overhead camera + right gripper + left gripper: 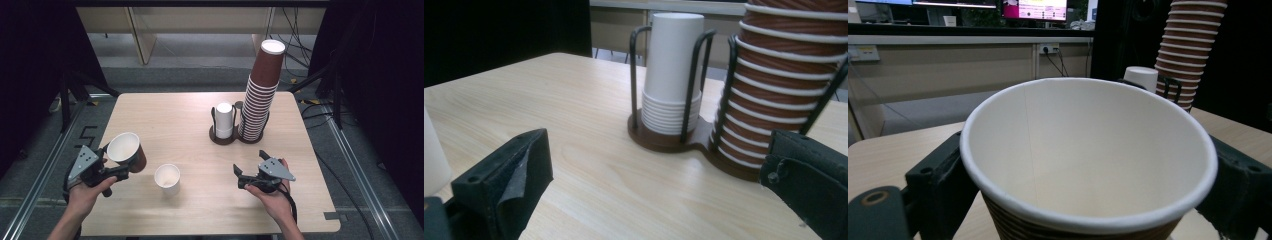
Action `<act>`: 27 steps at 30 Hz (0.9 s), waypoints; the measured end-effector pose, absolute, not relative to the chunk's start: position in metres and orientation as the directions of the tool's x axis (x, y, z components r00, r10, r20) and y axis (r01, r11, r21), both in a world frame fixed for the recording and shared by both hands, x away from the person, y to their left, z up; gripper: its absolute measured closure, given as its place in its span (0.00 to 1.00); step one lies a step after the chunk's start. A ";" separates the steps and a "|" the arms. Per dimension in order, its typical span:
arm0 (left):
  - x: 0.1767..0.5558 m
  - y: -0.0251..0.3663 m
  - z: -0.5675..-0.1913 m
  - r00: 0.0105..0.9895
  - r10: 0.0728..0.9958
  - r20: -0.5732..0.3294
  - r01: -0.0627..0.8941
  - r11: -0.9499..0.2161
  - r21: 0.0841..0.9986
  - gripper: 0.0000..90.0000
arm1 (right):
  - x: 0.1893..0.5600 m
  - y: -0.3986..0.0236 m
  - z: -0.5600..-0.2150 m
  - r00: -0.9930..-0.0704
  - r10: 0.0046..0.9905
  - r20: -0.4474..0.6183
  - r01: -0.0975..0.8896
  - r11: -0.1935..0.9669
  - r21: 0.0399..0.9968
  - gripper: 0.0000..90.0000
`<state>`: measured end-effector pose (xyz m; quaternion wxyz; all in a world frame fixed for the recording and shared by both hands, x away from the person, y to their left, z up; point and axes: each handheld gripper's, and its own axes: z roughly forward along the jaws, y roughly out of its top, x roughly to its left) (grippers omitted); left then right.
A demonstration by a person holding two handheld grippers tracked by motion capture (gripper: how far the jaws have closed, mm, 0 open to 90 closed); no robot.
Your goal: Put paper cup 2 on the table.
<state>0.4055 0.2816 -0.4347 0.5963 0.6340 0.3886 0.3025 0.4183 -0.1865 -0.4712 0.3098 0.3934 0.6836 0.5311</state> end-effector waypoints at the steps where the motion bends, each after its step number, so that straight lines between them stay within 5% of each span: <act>1: 0.404 0.282 -0.439 0.511 0.856 -0.078 0.136 0.009 0.991 0.11 | 0.417 -0.188 -0.472 -0.492 0.870 -0.004 0.216 0.127 0.968 0.00; 14: 0.395 0.273 -0.488 0.489 0.864 -0.118 0.190 0.026 0.981 0.10 | 0.413 -0.197 -0.479 -0.471 0.882 0.000 0.222 0.118 0.968 0.01; 27: 0.394 0.267 -0.496 0.501 0.859 -0.104 0.202 0.000 0.979 0.10 | 0.414 -0.197 -0.480 -0.460 0.888 0.000 0.209 0.109 0.972 0.01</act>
